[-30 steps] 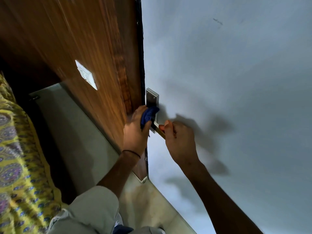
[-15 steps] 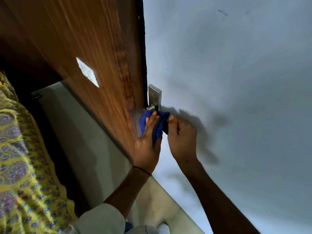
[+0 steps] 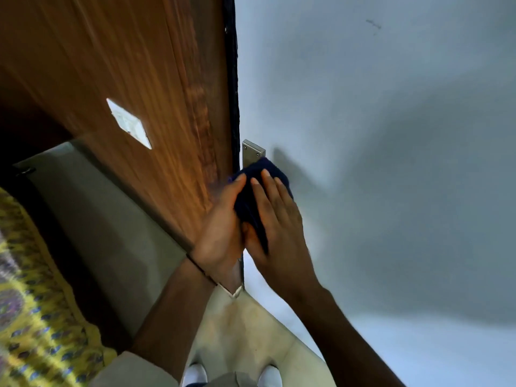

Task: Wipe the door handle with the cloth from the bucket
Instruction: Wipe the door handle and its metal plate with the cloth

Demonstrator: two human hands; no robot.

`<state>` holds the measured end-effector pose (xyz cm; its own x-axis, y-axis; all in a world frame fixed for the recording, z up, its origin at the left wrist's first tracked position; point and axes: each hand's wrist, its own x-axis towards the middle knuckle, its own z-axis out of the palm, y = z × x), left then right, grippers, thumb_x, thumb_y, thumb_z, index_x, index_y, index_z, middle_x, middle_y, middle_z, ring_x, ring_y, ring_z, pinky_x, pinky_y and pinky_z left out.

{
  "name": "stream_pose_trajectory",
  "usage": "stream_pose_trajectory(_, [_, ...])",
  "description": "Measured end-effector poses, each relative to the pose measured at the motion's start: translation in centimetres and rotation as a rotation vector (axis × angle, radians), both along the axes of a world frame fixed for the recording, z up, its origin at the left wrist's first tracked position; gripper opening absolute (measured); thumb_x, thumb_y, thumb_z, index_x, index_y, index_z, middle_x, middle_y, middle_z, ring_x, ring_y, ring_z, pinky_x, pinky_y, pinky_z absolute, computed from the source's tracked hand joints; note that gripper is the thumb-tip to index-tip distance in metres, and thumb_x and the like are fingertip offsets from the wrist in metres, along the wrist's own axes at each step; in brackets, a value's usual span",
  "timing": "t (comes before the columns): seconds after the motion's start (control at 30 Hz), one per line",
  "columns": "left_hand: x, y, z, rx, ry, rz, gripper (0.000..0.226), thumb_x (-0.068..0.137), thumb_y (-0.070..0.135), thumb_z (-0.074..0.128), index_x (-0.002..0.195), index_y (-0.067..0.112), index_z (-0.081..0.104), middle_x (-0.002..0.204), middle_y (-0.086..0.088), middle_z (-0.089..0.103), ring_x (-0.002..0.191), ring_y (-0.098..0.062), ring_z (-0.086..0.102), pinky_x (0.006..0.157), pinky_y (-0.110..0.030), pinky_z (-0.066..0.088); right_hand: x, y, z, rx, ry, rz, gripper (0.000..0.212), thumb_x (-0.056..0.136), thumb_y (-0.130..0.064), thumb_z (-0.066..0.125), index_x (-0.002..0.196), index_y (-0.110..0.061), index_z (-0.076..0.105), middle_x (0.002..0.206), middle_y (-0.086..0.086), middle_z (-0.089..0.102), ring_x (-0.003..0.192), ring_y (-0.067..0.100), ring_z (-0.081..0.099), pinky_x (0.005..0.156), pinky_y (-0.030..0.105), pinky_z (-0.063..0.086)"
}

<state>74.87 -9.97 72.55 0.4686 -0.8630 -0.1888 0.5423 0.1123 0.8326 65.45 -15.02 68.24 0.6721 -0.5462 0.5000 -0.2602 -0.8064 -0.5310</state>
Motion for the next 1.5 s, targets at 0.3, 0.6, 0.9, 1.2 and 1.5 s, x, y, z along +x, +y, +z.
stream_pose_trajectory(0.3, [8.0, -1.1, -0.7, 0.212, -0.229, -0.224, 0.066, 0.099, 0.060, 0.018, 0.114, 0.016, 0.066, 0.103, -0.003, 0.076, 0.102, -0.017, 0.071, 0.080, -0.024, 0.058, 2.2, -3.7, -0.5, -0.259, 0.134, -0.077, 0.050, 0.089, -0.012, 0.039, 0.136, -0.007, 0.056, 0.143, 0.012, 0.055, 0.131, 0.034, 0.050, 0.109, 0.045, 0.042])
stream_pose_trajectory(0.6, [10.8, -2.9, -3.9, 0.268, -0.930, -0.025, 0.024, 0.098, 0.024, 0.054, 0.110, 0.010, 0.069, 0.103, -0.008, 0.071, 0.099, -0.021, 0.066, 0.091, -0.030, 0.053, 2.8, -2.2, -0.3, -0.022, 0.147, -0.143, 0.029, 0.098, -0.033, 0.052, 0.111, -0.018, 0.073, 0.130, 0.000, 0.067, 0.117, 0.019, 0.060, 0.100, 0.032, 0.045])
stream_pose_trajectory(0.9, [11.8, -4.6, -5.2, 0.242, -0.839, -0.083, 0.022, 0.094, 0.024, 0.061, 0.101, 0.007, 0.072, 0.097, -0.014, 0.074, 0.093, -0.027, 0.070, 0.090, -0.046, 0.058, 9.3, -1.5, -0.9, -0.137, 0.301, -0.597, 0.027, 0.079, -0.007, 0.076, 0.102, -0.002, 0.063, 0.091, 0.020, 0.067, 0.079, 0.038, 0.066, 0.069, 0.042, 0.055])
stream_pose_trajectory(1.2, [12.1, -4.3, -5.5, 0.222, -0.644, -0.069, 0.016, 0.088, 0.021, 0.070, 0.093, 0.007, 0.074, 0.093, -0.015, 0.075, 0.084, -0.020, 0.072, 0.079, -0.028, 0.059, 2.4, -0.7, -1.2, -0.118, 0.300, -0.529, 0.022, 0.085, -0.006, 0.068, 0.106, -0.008, 0.060, 0.098, 0.011, 0.066, 0.081, 0.031, 0.062, 0.061, 0.035, 0.048])
stream_pose_trajectory(1.5, [12.0, -4.5, -5.6, 0.200, -0.668, -0.049, 0.014, 0.087, 0.022, 0.071, 0.093, 0.010, 0.076, 0.092, -0.013, 0.076, 0.089, -0.023, 0.073, 0.083, -0.032, 0.059, 8.0, -1.8, -1.2, -0.119, 0.243, -0.491, 0.022, 0.085, -0.011, 0.070, 0.105, -0.007, 0.062, 0.096, 0.015, 0.069, 0.084, 0.034, 0.066, 0.062, 0.037, 0.055])
